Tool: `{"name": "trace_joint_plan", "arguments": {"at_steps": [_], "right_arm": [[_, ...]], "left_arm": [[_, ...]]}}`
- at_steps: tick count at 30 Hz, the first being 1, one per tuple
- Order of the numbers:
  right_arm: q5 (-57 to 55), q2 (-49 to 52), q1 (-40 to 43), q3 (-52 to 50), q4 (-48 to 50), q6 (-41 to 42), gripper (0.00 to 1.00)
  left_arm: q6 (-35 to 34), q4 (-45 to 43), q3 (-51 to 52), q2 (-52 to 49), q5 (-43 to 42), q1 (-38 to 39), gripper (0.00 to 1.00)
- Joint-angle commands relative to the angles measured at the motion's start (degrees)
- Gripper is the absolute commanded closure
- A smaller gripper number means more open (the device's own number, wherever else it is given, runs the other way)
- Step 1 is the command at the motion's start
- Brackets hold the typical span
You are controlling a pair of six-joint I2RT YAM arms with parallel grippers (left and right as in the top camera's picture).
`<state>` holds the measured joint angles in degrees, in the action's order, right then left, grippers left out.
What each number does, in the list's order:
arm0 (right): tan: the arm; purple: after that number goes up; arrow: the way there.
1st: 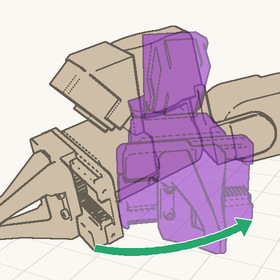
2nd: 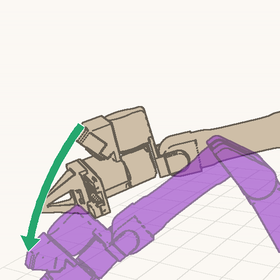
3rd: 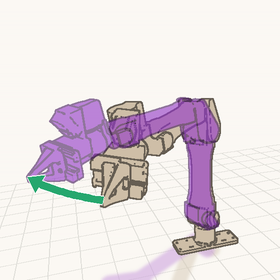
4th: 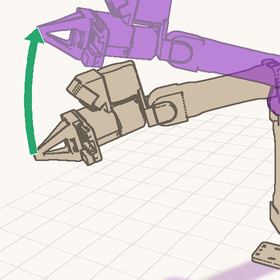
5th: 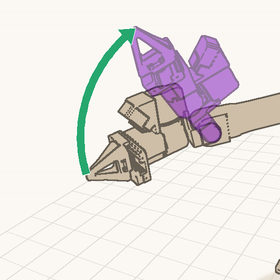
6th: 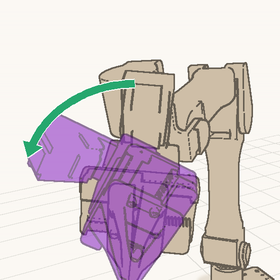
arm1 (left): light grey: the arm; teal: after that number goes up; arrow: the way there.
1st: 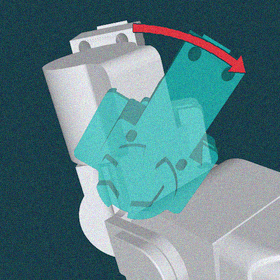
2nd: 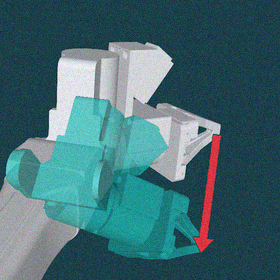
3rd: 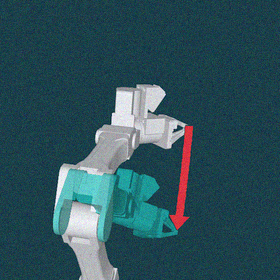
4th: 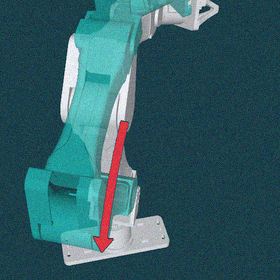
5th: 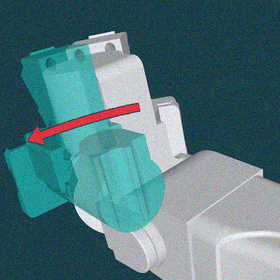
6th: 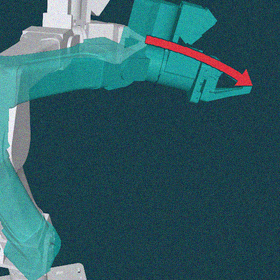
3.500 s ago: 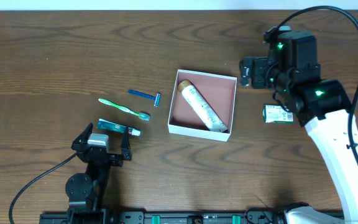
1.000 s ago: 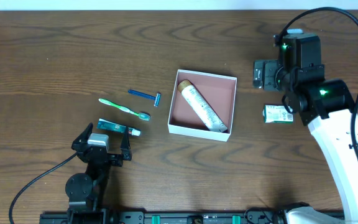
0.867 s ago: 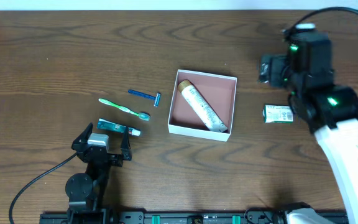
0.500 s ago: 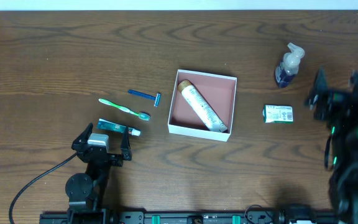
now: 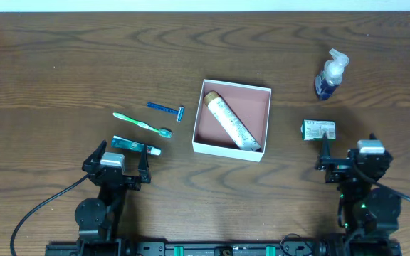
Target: Pack container
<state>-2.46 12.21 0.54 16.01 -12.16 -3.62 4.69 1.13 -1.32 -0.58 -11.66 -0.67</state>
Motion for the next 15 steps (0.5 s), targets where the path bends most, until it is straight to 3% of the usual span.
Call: {"name": "trace_joint_plan", "arguments": {"at_steps": [1, 15], "right_arm": [[1.5, -2.6, 0.4, -3.3, 1.1, -0.9, 0.01], [1.4, -9.8, 0.4, -12.5, 4.3, 0.3, 0.01]], "left_arm": [[-0.1, 1.8, 1.1, 0.3, -0.8, -0.3, 0.02], [-0.1, 1.8, 1.1, 0.3, -0.8, -0.3, 0.02]]}}
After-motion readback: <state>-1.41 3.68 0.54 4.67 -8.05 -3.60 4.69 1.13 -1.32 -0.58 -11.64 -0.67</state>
